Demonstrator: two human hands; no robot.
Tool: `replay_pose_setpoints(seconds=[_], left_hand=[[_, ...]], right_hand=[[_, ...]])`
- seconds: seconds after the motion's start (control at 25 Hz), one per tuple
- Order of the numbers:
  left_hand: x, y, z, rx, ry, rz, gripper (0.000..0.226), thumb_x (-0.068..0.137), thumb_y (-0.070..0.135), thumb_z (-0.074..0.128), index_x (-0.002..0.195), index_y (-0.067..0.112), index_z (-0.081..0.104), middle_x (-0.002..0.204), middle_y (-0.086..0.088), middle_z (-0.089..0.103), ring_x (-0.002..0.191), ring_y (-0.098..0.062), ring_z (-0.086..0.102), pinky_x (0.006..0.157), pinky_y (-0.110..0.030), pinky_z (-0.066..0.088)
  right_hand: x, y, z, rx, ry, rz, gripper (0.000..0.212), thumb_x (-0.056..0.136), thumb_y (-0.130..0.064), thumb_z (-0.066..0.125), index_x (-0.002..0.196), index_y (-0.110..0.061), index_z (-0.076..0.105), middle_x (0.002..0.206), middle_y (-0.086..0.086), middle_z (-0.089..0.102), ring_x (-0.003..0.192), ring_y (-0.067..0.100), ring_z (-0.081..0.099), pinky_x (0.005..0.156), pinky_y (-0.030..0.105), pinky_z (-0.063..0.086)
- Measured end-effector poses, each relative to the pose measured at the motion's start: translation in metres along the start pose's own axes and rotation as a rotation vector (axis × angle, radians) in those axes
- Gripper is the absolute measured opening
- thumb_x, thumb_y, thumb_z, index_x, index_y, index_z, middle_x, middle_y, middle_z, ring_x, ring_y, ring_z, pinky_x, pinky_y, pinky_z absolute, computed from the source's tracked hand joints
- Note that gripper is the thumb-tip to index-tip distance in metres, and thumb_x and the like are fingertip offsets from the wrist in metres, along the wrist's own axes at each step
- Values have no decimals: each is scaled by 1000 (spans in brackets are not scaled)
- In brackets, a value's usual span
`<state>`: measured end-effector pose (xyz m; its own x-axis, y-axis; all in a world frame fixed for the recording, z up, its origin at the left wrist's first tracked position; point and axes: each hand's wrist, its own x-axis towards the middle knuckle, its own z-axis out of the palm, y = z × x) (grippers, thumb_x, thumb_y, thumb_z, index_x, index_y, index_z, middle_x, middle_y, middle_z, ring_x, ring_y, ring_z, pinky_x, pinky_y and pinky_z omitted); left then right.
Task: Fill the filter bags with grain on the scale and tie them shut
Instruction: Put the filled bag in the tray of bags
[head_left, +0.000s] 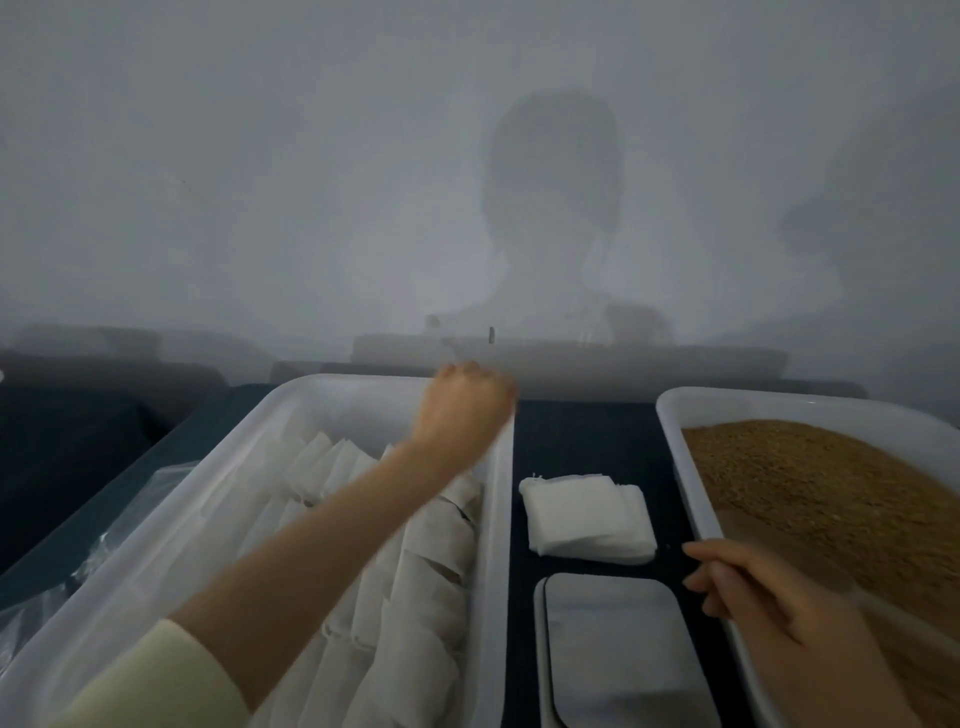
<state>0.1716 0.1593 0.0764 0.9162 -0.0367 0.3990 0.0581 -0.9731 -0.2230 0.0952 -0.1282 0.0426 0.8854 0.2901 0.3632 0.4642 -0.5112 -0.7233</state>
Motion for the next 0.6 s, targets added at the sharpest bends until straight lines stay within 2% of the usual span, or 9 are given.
replay_pose_setpoints(seconds=[0.04,0.12,0.16,0.24,0.32,0.48,0.6], left_hand=[[0,32,-2,-79,-94,72,24,99,18,43,99,10,65,91,-7,67,86,-25,62,74,-36,45],[-4,85,3,-238,-408,89,31,100,30,46,102,6,65,95,-9,65,81,-25,61,69,-36,47],[-6,104,8,-274,-548,72,33,99,34,49,106,5,62,101,-10,64,84,-26,60,71,-36,47],[-12,120,22,-215,-718,33,35,96,32,55,117,5,57,115,-11,59,102,-30,59,85,-40,45],[-14,119,29,-135,-755,16,33,96,25,55,121,5,56,122,-12,56,111,-31,55,89,-37,41],[-18,114,27,-160,-707,-14,28,97,15,52,122,1,57,122,-14,57,109,-31,58,89,-36,44],[-31,116,18,-182,-641,-27,25,96,10,46,116,4,60,120,-14,58,110,-31,57,79,-34,43]], right_hand=[[0,1,0,7,8,-14,24,85,-23,49,93,-41,63,81,-25,66,72,-3,63,71,9,48],[0,4,-1,23,12,-24,29,89,-14,52,91,-41,61,80,-25,65,73,-2,63,69,10,48],[-1,6,-2,29,8,-21,32,90,-11,53,90,-42,60,78,-24,65,73,-3,62,68,9,47],[-1,11,-3,48,2,-25,34,92,-8,53,89,-42,59,73,-19,65,72,-3,61,65,6,44],[-1,15,-3,63,-3,-51,33,92,-6,52,90,-37,60,72,-14,65,72,-2,61,65,5,44],[-1,23,-2,73,-11,-71,23,92,-5,53,95,-25,65,73,-12,65,72,-1,61,64,6,44],[1,26,-1,80,-15,-66,22,93,-6,52,97,-22,67,73,-8,66,73,-1,61,65,6,43]])
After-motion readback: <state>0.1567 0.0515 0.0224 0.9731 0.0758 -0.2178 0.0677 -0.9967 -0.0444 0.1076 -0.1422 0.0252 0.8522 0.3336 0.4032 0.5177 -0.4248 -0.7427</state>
